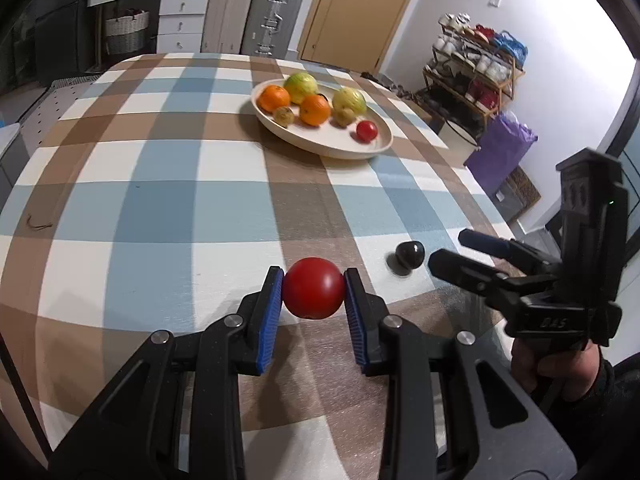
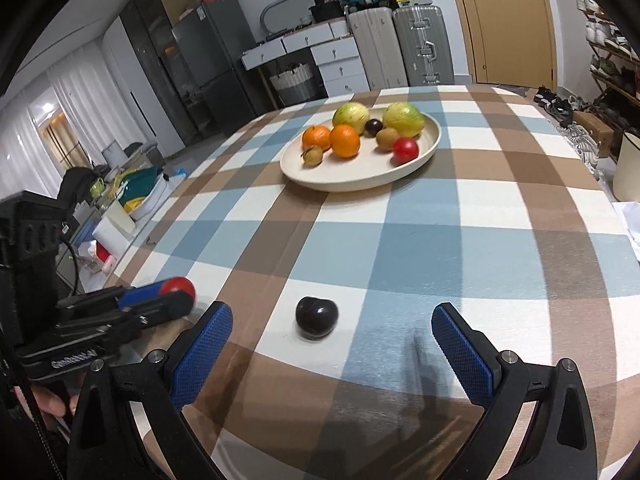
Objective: Organize fruits
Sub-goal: 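Close the left tool on the red tomato while the right tool grasps the dark plum, then carry the tomato in the left tool onto the plate while the right tool carries the plum there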
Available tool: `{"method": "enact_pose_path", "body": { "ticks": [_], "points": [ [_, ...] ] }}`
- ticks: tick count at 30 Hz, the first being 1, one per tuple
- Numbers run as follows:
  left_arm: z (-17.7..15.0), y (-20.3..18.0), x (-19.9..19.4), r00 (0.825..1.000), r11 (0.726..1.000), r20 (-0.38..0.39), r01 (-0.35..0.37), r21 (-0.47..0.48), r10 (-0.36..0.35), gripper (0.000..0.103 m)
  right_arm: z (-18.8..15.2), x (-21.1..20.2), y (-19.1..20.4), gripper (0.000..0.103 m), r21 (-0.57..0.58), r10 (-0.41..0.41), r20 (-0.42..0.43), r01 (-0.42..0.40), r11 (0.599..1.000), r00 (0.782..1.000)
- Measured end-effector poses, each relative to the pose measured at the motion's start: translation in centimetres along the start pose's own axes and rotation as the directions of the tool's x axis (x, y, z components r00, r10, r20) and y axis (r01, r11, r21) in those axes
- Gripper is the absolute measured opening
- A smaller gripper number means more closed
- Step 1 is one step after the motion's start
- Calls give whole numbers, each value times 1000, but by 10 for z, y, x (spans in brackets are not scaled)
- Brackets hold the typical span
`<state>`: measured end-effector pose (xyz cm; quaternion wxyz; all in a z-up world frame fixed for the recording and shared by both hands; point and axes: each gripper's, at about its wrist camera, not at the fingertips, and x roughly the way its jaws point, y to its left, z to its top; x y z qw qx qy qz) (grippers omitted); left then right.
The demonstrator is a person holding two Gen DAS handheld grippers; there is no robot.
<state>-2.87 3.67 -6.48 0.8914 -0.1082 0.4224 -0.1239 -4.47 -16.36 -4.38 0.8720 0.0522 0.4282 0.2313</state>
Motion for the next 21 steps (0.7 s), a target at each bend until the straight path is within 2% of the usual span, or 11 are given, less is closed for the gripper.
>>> {"method": "enact_pose_path", "body": {
  "ticks": [3, 6, 11, 14, 18, 21],
  "points": [
    [-3, 8, -7, 1000, 1000, 11, 1, -19, -1, 27, 1, 6, 4, 100, -2, -8, -16, 8, 1000, 1000],
    [-7, 17, -13, 1000, 999, 18, 5, -35, -5, 27, 2, 14, 9, 81, -19, -14, -45, 14, 1000, 999],
    [-13, 29, -16, 1000, 998, 17, 13, -58, -12, 27, 2, 22, 17, 70, -42, -26, -78, 23, 999, 997],
    [-15, 35, -17, 1000, 997, 20, 17, -73, -15, 27, 3, 27, 22, 54, -55, -28, -90, 23, 998, 996],
    [-16, 40, -21, 999, 997, 32, 19, -79, -17, 27, 4, 30, 29, 45, -82, -69, -91, 61, 995, 993],
    [-16, 43, -24, 999, 996, 41, 18, -83, -15, 27, 5, 29, 27, 33, -77, -92, -80, 86, 993, 992]
  ]
}}
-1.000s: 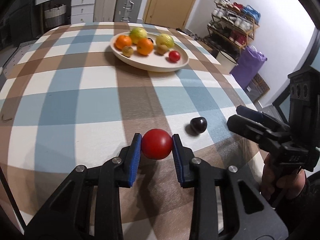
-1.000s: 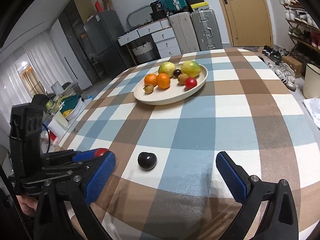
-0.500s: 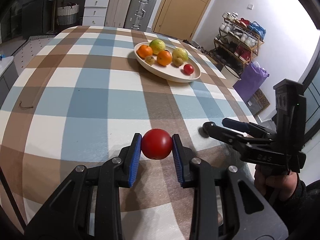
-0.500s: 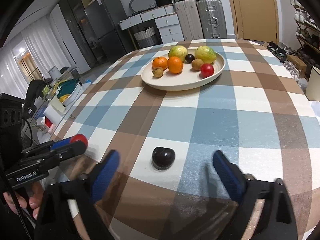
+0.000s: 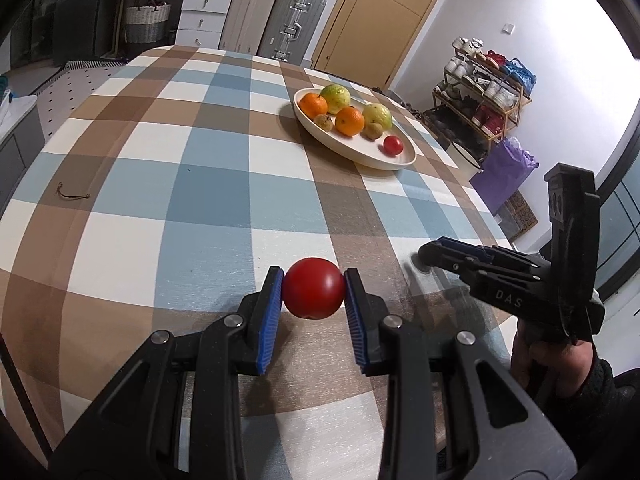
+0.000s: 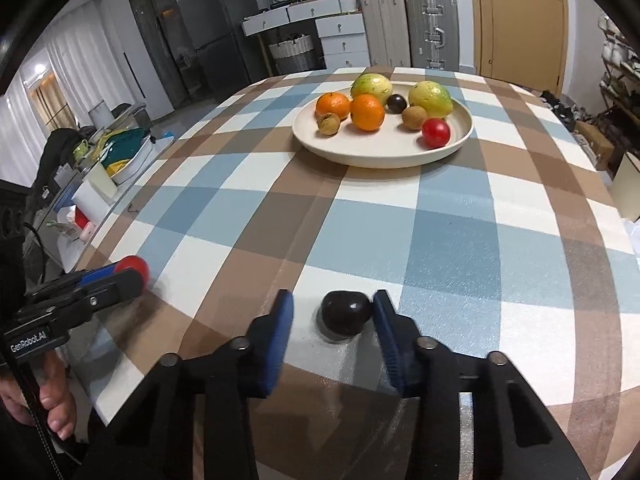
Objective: Organize fruits
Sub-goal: 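Carry the tomato in the left tool onto the plate while the right tool carries the plum there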
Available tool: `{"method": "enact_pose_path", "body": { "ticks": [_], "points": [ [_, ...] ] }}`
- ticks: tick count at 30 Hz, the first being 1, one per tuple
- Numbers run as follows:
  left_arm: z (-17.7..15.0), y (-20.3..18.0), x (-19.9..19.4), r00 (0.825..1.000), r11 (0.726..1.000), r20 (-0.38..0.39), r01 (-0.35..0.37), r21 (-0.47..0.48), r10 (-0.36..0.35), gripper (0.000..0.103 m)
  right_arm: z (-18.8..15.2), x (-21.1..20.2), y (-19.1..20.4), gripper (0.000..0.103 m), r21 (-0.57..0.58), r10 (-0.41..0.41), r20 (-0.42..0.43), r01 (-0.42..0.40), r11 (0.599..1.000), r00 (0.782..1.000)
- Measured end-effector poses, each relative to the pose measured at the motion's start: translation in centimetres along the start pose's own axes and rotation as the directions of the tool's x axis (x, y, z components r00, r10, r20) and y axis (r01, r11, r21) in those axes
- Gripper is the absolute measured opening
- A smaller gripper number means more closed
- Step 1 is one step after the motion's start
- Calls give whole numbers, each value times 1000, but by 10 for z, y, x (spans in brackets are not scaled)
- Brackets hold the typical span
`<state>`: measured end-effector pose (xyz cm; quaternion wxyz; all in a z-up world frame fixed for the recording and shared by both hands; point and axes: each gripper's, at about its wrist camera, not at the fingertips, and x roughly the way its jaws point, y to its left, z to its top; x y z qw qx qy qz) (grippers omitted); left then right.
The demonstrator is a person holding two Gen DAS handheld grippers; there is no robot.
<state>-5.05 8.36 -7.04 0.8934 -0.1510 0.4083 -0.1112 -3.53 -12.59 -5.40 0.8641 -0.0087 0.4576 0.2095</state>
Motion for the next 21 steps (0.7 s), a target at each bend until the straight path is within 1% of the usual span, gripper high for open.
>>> {"method": "enact_pose_path", "body": {
  "ticks": [1, 2, 8, 11, 14, 18, 21],
  "points": [
    [0, 1, -1, 1000, 1000, 2, 1, -2, -1, 27, 1, 0, -1, 27, 4, -7, 1, 7, 1000, 1000],
    [0, 2, -2, 1000, 1000, 5, 2, -5, -2, 27, 1, 0, -3, 27, 12, -5, 4, 5, 1000, 1000],
    [1, 4, -5, 1000, 1000, 12, 6, -10, -6, 27, -1, -2, -3, 26, 17, -6, 11, 6, 1000, 1000],
    [0, 3, -4, 1000, 1000, 8, 6, -6, -6, 27, -2, -5, -3, 26, 26, 13, 19, -14, 1000, 1000],
    [1, 0, 0, 1000, 1000, -2, 0, 1, 0, 27, -2, -10, -1, 26, 11, 13, 37, -13, 1000, 999],
    [2, -3, 7, 1000, 1000, -19, -1, -5, 1, 27, -1, -14, -1, 26, 11, 33, 56, -33, 999, 998],
    [4, -9, 13, 999, 1000, -33, -8, 11, 8, 27, 0, -15, -3, 26, 13, 62, 71, -63, 998, 996]
  ]
}}
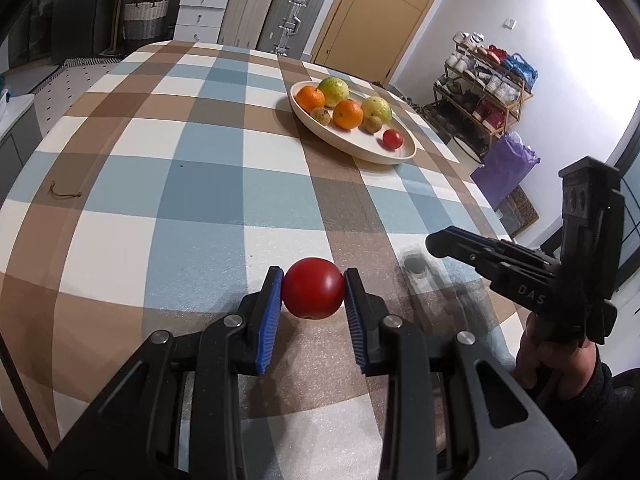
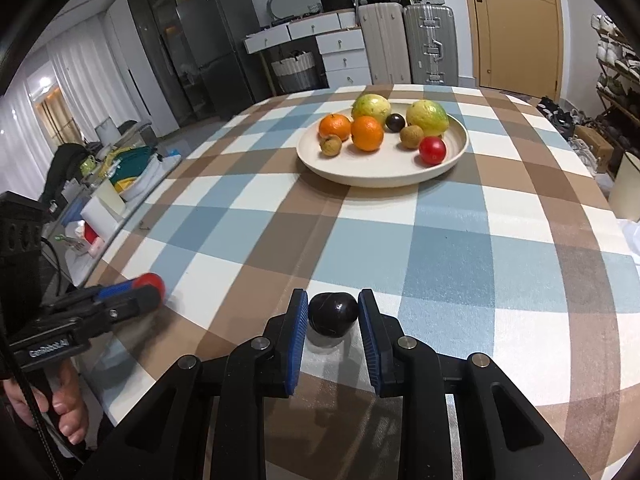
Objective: Organize fruits
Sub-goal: 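Carry the tomato in the left tool onto the plate while the right tool carries the plum there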
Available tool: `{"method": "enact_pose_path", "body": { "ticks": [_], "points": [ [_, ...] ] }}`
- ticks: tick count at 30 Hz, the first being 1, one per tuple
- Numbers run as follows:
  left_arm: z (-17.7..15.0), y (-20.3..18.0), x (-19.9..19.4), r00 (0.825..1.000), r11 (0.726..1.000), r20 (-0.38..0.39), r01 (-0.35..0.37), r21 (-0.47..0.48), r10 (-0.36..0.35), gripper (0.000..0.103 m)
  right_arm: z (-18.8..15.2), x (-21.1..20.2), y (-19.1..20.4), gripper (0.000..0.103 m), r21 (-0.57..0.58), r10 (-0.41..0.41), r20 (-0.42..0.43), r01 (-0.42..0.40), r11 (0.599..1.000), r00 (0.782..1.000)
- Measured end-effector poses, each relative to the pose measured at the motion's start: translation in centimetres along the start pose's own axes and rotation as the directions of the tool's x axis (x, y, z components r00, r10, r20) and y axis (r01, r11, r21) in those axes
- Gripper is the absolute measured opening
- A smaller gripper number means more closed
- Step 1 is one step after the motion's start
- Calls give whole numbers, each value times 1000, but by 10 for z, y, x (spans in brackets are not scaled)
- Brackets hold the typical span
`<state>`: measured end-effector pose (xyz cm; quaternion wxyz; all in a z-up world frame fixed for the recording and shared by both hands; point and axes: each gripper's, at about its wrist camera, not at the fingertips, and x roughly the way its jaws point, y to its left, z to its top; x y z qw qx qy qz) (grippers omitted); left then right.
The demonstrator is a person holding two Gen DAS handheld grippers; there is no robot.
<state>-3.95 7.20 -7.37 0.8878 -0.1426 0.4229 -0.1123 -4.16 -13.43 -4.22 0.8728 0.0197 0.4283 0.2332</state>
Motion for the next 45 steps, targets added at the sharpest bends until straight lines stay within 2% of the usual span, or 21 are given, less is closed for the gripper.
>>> {"method": "enact_pose_path", "body": {
  "ticks": [4, 7, 17, 25, 33, 45],
  "points": [
    [8, -6, 5, 1000, 1000, -5, 0, 13, 0, 27, 2, -1, -4, 26, 17, 50, 20, -51, 999, 999],
    [17, -12, 10, 1000, 1000, -5, -6, 23, 6, 27, 5, -4, -9, 26, 23, 121, 53, -122, 992, 991],
    [63, -36, 38, 999, 994, -3, -48, 95, 48, 27, 31, -4, -24, 26, 50, 224, 117, -231, 972, 968],
    [113, -57, 74, 999, 990, -15, -47, 135, 49, 28, 60, -2, -48, 26, 80, 246, 155, -261, 962, 957],
    [155, -68, 114, 998, 989, -41, -45, 143, 51, 28, 88, 10, -67, 26, 106, 268, 157, -286, 952, 951],
    [187, -61, 154, 995, 993, -88, -46, 107, 56, 28, 120, 37, -86, 26, 137, 288, 135, -306, 942, 948]
  ]
}}
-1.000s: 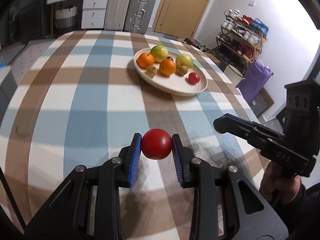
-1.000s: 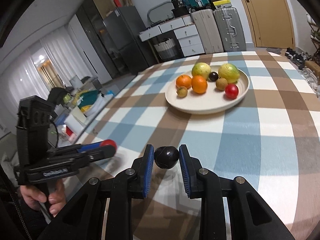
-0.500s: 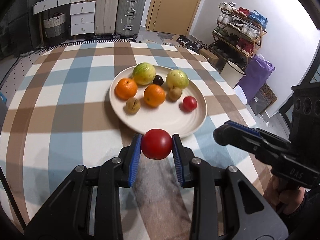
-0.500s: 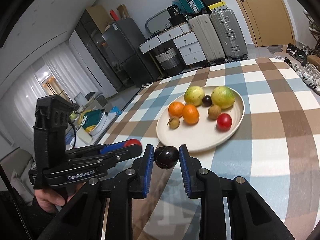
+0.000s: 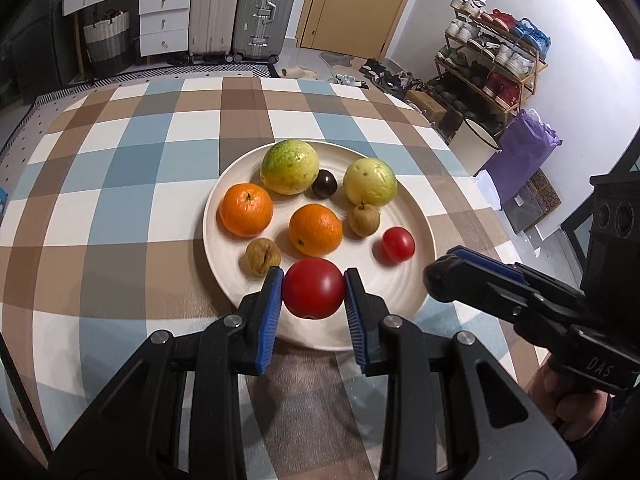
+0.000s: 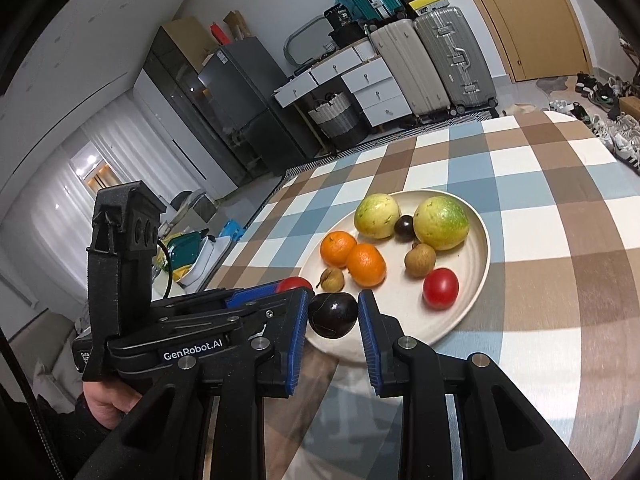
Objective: Organize fruits
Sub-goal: 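Carry the tomato in the left tool onto the plate while the right tool carries the plum there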
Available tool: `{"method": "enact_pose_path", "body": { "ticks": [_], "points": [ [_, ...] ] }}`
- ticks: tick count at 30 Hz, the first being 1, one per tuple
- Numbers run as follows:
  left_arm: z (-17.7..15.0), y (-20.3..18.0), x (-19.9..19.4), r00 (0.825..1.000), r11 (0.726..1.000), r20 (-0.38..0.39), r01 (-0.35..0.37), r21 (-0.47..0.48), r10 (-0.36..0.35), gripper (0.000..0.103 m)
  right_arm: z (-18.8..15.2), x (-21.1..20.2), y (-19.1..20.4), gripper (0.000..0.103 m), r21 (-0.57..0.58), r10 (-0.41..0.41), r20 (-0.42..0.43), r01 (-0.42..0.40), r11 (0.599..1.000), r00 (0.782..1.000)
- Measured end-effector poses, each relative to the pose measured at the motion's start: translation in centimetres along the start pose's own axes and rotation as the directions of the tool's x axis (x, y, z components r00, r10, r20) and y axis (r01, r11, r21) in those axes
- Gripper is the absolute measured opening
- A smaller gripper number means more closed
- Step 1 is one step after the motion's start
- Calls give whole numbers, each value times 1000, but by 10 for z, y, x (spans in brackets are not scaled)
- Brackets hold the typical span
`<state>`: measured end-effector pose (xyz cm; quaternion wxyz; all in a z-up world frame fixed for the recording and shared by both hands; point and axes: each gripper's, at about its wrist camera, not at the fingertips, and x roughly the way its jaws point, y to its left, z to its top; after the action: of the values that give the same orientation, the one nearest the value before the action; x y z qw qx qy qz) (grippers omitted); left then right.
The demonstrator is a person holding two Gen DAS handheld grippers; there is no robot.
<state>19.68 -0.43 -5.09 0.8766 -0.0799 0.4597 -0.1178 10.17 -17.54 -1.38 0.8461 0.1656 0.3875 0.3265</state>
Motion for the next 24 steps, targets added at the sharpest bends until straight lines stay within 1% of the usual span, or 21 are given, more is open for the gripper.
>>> {"method": "enact_pose_path", "body": {
  "ticks": [7, 13, 17, 24],
  "points": [
    [6, 2, 15, 1000, 1000, -28, 6, -2, -6, 28, 11, 17, -12, 26, 24, -3, -20, 4, 1000, 1000],
    [7, 4, 25, 999, 1000, -49, 10, -12, -10, 27, 13, 31, -20, 27, 45, -22, -54, 25, 999, 998],
    [7, 4, 29, 998, 1000, -56, 7, -12, -7, 27, 14, 42, -21, 27, 31, -38, -77, 41, 999, 996],
    [9, 6, 32, 999, 1000, -54, -1, -21, 0, 28, 15, 49, -22, 27, 17, -50, -87, 52, 998, 995]
  ]
}}
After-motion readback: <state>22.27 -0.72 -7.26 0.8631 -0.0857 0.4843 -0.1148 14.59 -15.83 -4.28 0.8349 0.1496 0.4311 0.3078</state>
